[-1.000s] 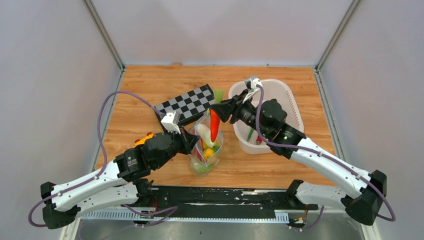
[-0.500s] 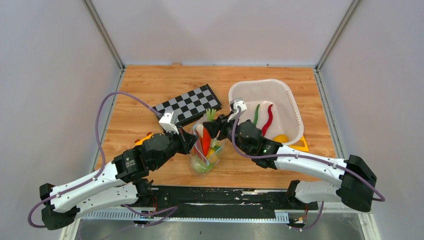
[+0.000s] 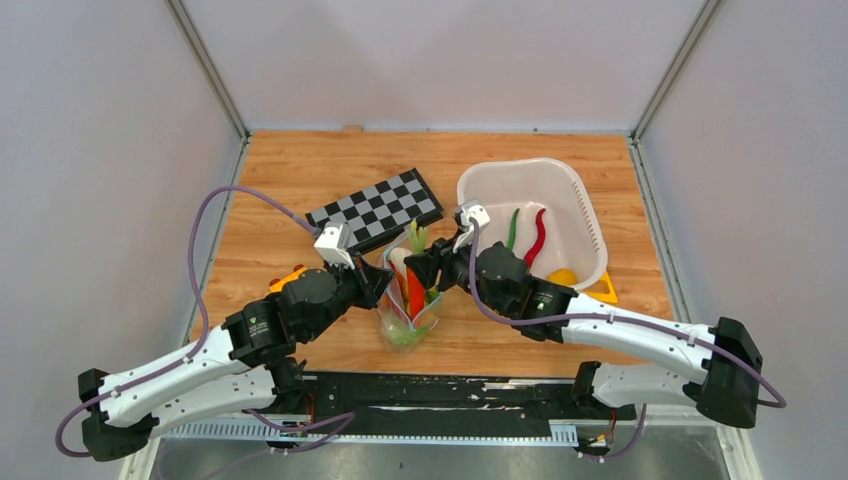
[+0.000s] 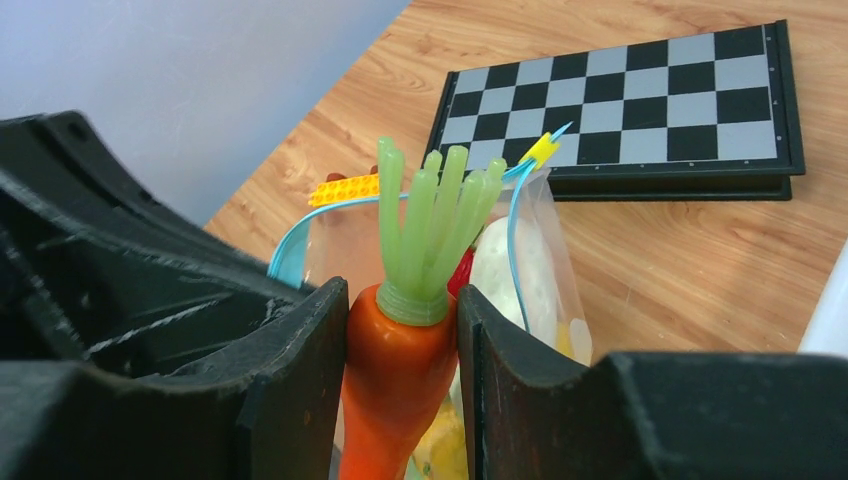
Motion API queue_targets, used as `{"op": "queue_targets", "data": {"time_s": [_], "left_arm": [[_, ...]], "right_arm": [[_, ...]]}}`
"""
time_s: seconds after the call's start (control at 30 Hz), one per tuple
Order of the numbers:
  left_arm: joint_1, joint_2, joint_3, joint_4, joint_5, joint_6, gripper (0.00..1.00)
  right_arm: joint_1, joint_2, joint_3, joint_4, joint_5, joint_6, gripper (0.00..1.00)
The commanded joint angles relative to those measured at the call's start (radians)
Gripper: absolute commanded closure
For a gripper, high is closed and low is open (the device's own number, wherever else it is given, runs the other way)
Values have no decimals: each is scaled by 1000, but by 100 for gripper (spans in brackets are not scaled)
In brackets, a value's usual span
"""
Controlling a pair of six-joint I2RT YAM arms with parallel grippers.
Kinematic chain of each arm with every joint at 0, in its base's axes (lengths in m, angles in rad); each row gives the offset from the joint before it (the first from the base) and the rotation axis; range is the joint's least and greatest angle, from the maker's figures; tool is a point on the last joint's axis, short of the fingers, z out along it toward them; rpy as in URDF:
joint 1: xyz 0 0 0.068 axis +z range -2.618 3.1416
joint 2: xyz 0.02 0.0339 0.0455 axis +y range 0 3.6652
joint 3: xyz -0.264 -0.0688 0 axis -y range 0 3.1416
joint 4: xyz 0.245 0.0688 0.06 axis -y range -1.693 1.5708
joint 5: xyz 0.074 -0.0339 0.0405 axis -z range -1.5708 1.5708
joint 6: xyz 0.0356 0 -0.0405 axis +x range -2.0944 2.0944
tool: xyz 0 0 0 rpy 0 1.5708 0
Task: Place the food in the zip-top bag and seal the zipper
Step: Place the fake vegetable in the zipper food storage bag.
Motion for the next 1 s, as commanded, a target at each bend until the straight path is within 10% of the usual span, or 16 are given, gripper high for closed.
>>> {"op": "queue_targets", "data": {"time_s": [0.0,0.53,0.83,0.97], "left_arm": [[-3,-12,-3,38,-27,-19,100],[-3,-16,0,41,-33,-19,100],[-4,-8,0,42,-29,-15,100],[-4,-6,0,42,-28,-13,100]], "right_arm": [[7,-55,54,-64,-73,-57,76],[7,93,160,-270,-118,-43,68],[4,72,238,-358,-185,-119,37],[2,21,238,-366,-200,-126,45]]}}
